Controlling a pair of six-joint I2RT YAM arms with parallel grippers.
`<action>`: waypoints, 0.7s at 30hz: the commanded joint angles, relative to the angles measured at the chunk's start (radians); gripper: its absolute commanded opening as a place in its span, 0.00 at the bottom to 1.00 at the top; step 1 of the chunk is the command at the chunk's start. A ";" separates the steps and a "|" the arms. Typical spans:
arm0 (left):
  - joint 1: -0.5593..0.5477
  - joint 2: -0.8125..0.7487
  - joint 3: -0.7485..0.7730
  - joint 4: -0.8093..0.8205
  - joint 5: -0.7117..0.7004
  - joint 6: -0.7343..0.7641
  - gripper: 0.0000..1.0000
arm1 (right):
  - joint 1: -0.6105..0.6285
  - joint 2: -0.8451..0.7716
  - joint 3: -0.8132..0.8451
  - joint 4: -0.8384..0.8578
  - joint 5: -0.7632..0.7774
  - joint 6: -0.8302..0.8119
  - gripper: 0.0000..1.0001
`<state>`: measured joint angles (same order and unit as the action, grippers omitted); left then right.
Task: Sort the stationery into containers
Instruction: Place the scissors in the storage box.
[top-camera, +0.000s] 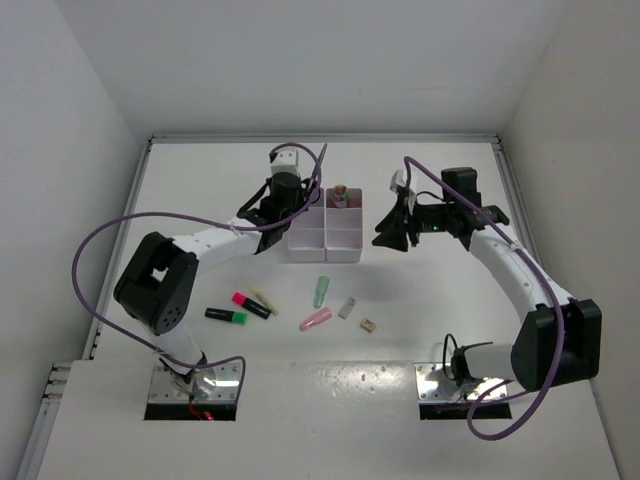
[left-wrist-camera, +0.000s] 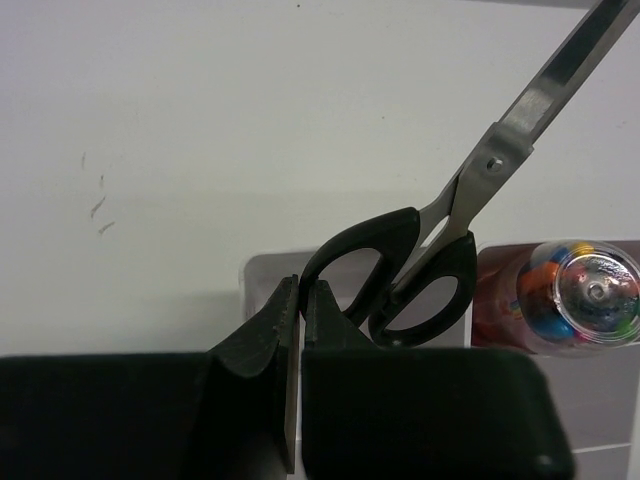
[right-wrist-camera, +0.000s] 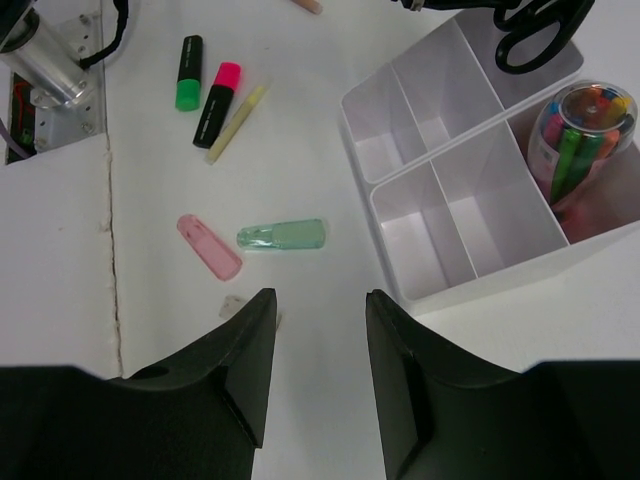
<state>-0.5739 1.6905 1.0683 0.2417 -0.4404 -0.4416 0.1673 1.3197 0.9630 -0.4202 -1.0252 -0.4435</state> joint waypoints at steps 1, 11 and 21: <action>0.011 0.000 -0.010 0.070 0.002 -0.022 0.00 | -0.011 0.004 0.003 0.027 -0.059 -0.001 0.42; 0.011 0.020 -0.010 0.061 -0.026 -0.022 0.00 | -0.020 0.013 0.012 0.018 -0.078 -0.001 0.42; -0.007 0.057 0.028 0.042 -0.044 -0.022 0.00 | -0.029 0.013 0.013 0.009 -0.096 -0.001 0.42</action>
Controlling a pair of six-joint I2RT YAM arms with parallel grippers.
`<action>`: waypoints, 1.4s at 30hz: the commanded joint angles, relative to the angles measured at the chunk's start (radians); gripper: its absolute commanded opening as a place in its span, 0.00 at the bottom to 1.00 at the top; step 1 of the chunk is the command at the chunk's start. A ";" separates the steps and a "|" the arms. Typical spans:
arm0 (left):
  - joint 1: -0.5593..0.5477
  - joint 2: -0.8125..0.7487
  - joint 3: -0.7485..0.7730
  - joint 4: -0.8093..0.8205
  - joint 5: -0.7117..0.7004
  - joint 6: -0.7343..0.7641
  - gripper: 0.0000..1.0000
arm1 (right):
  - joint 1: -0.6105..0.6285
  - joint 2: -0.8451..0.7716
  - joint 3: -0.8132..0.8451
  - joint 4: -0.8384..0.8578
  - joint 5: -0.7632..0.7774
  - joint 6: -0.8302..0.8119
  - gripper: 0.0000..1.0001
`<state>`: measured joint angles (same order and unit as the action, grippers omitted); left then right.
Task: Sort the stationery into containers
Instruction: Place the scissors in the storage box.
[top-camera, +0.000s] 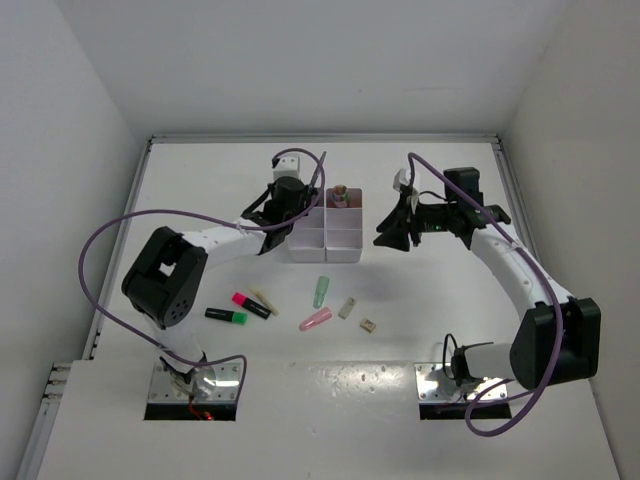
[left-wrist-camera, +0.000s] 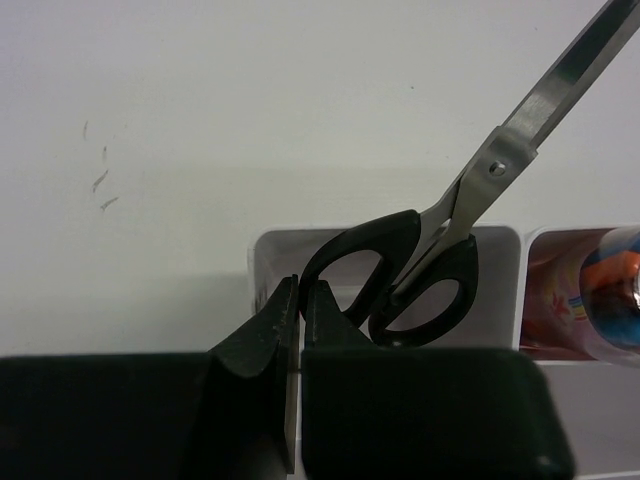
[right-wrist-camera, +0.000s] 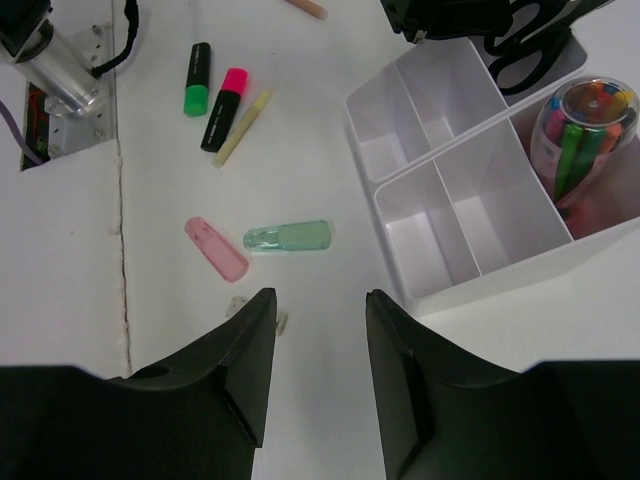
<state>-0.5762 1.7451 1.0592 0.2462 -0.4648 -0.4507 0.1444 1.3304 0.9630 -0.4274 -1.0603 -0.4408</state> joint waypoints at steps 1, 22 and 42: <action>-0.005 0.002 0.038 0.038 -0.031 -0.013 0.00 | -0.015 0.003 0.013 0.016 -0.061 -0.004 0.42; -0.024 0.002 0.056 -0.012 -0.067 -0.022 0.25 | -0.025 0.003 0.022 -0.002 -0.089 -0.013 0.42; -0.024 0.002 0.074 -0.041 -0.067 -0.031 0.25 | -0.025 0.003 0.022 -0.011 -0.098 -0.022 0.42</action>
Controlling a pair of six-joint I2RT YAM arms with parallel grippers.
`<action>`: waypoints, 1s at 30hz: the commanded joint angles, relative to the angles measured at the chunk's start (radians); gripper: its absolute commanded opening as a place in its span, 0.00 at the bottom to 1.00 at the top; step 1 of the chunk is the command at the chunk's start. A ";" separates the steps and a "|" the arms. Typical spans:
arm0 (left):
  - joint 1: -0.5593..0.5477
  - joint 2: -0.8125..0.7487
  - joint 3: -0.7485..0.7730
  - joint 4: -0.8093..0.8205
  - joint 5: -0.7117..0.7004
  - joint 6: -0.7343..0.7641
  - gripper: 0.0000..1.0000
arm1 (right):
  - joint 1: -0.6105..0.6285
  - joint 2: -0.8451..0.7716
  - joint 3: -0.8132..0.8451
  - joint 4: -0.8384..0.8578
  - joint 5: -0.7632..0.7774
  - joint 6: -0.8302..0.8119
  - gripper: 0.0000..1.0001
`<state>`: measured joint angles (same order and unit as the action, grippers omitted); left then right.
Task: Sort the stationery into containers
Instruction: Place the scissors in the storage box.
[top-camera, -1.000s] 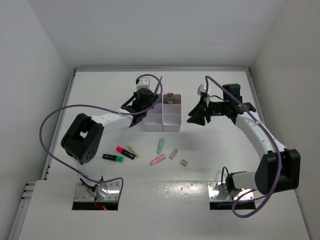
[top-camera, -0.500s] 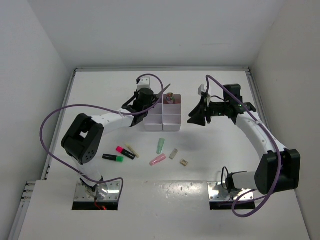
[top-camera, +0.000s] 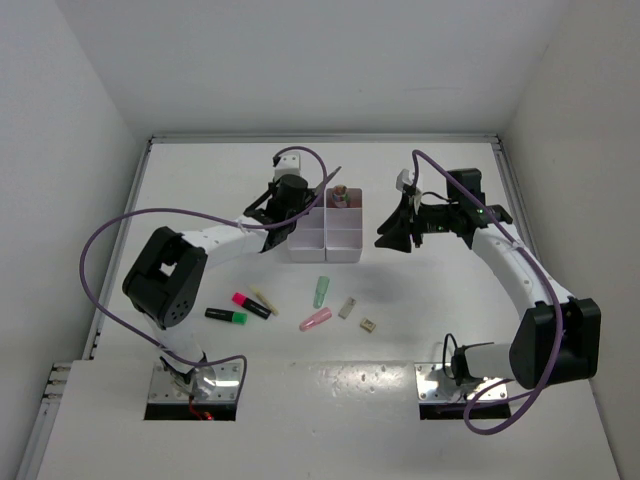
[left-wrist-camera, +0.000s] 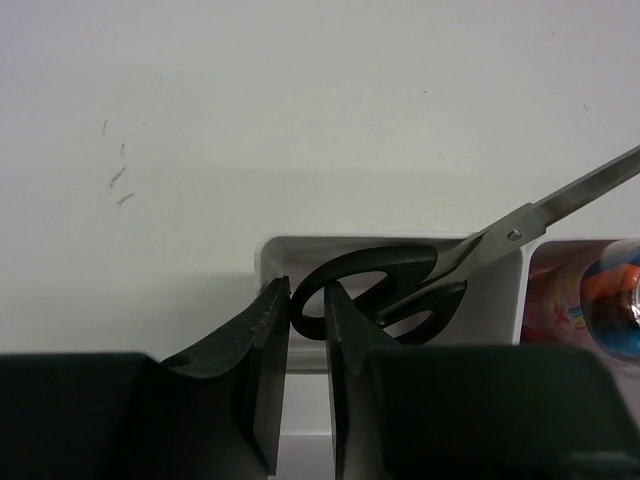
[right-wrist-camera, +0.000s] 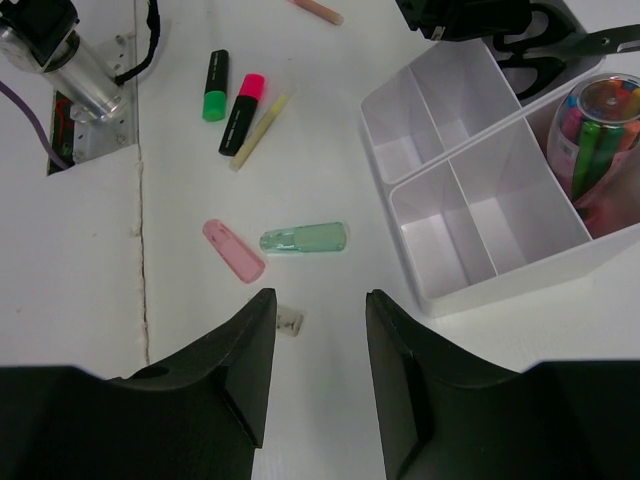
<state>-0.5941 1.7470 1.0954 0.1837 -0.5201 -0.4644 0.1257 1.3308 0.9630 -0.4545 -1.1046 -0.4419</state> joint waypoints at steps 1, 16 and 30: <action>-0.006 0.000 0.038 0.022 -0.012 -0.017 0.25 | -0.006 0.002 0.022 0.016 -0.054 -0.021 0.42; -0.006 0.042 0.075 0.002 0.015 -0.017 0.18 | -0.015 0.002 0.022 0.016 -0.063 -0.021 0.42; -0.006 0.023 0.075 -0.007 0.015 -0.026 0.33 | -0.024 0.002 0.022 0.007 -0.072 -0.021 0.42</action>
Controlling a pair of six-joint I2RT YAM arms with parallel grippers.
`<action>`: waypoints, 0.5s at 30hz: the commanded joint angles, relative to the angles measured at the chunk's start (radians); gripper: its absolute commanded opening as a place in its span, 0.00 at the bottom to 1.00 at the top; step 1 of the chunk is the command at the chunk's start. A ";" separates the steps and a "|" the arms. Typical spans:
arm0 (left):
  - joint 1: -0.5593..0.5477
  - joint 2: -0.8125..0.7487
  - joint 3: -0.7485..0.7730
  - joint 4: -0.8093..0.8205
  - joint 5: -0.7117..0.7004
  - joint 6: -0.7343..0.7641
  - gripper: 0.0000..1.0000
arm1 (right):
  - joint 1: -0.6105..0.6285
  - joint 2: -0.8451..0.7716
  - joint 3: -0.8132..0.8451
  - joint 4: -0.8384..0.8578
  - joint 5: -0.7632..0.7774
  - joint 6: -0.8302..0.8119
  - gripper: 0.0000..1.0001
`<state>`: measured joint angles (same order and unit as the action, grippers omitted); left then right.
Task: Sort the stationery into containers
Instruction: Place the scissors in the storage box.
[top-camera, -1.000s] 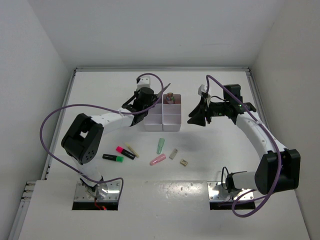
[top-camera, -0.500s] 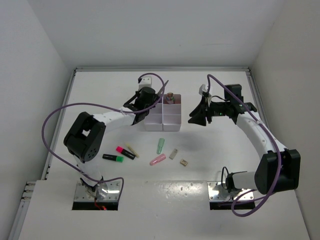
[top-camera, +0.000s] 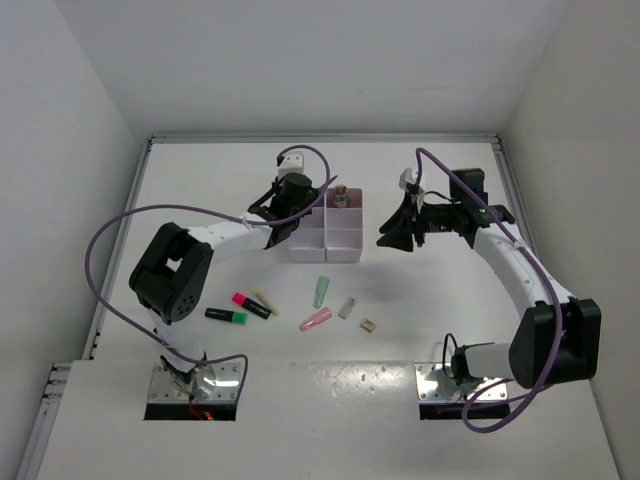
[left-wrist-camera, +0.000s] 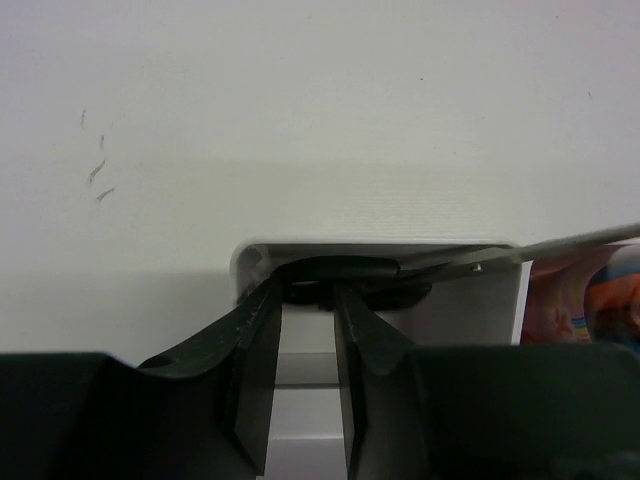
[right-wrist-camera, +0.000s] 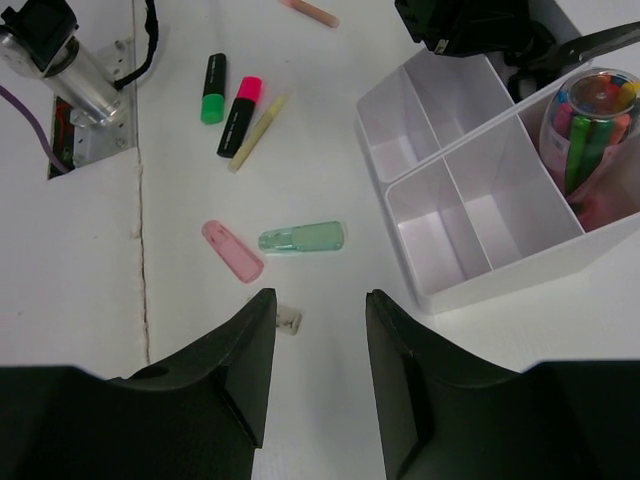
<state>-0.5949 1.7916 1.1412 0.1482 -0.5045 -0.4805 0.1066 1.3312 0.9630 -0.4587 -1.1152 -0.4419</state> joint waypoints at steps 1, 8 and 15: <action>-0.005 -0.021 0.029 0.028 0.000 -0.010 0.33 | -0.005 0.002 0.022 0.011 -0.061 -0.021 0.42; -0.025 -0.057 0.029 0.028 -0.009 -0.020 0.36 | -0.005 0.002 0.022 0.011 -0.061 -0.021 0.42; -0.081 -0.164 0.029 0.019 -0.009 -0.010 0.39 | -0.005 0.002 0.031 0.002 -0.070 -0.021 0.42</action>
<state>-0.6437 1.7222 1.1412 0.1368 -0.5056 -0.4835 0.1062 1.3312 0.9630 -0.4679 -1.1271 -0.4419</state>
